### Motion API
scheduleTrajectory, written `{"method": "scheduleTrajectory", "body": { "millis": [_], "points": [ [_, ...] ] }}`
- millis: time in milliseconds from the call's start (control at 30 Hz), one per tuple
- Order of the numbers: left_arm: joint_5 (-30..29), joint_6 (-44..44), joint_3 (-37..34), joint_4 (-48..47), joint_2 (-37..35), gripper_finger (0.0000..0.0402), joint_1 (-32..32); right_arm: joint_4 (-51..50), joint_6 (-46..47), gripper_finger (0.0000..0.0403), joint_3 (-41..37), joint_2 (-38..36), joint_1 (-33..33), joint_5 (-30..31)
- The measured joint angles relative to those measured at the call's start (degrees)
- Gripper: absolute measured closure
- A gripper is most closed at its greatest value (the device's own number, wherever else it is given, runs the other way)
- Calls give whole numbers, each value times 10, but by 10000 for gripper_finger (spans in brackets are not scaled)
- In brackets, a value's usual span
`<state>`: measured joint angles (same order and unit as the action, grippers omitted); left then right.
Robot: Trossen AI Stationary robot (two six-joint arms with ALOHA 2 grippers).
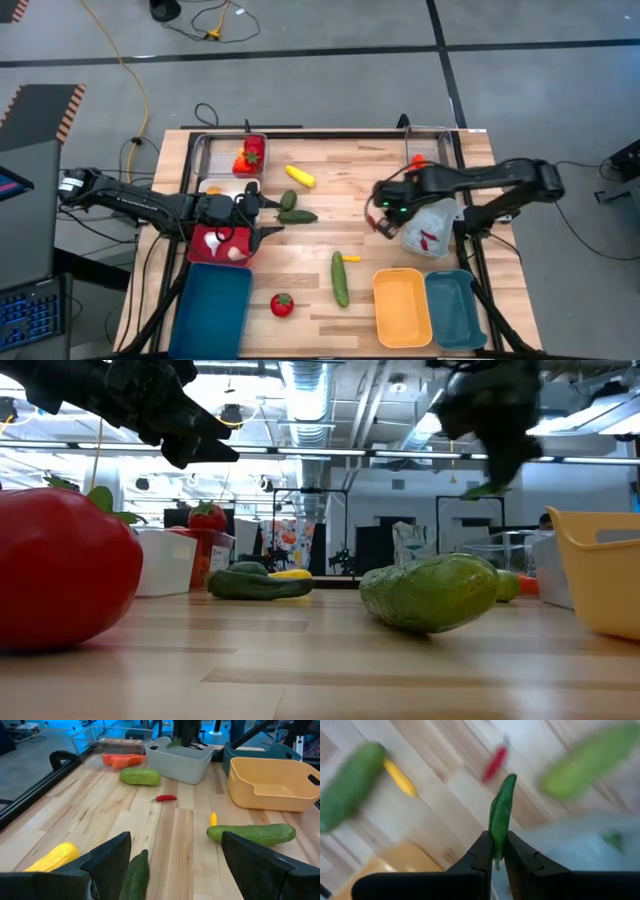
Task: Sort produce into baskets
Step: Put the right green chili into the gray bin
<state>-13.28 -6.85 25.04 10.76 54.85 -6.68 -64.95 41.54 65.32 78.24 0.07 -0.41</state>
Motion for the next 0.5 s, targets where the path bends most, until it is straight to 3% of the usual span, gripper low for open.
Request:
{"method": "scheduleTrajectory", "body": {
  "millis": [300,500],
  "points": [
    [0,0,0,-1,0,105,0,-191,24,335,0,-62,37,4],
    [0,0,0,-3,0,105,0,-216,24,318,0,-55,47,4]
  ]
}}
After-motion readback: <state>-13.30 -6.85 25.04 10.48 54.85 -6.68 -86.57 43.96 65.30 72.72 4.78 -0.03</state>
